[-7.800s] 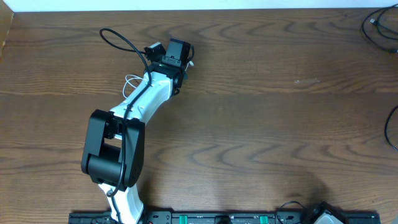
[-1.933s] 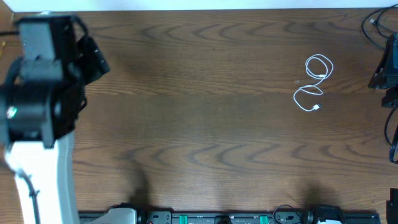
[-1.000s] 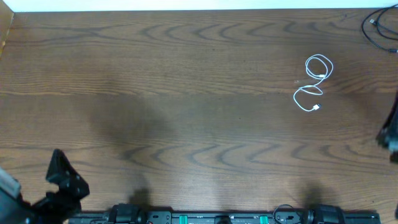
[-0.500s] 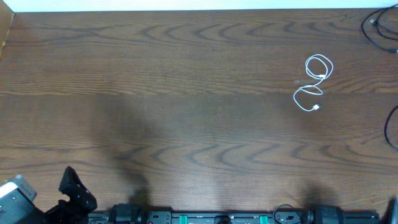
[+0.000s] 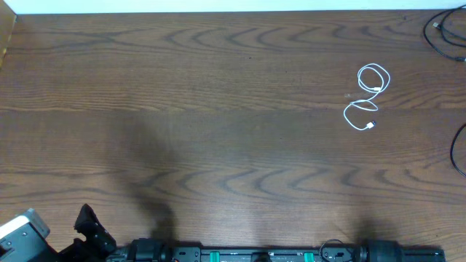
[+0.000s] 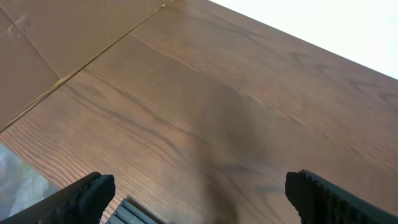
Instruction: Untangle cables
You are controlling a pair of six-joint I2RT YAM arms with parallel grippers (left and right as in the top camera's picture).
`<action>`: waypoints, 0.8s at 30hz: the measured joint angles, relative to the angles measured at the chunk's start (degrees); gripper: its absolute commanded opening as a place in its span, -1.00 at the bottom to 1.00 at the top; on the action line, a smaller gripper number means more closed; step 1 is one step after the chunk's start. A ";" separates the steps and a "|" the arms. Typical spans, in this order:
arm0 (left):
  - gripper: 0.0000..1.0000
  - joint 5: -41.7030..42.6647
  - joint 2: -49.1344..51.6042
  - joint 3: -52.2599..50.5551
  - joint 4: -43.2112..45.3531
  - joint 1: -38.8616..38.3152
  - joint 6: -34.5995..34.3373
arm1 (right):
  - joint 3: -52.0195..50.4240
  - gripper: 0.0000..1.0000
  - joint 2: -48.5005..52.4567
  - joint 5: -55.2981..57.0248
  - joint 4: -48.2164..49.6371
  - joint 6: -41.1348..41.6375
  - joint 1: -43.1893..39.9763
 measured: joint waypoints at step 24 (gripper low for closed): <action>0.90 -0.02 -19.23 0.02 -0.04 0.00 0.00 | 18.99 0.99 -3.06 6.69 -0.50 -3.65 5.44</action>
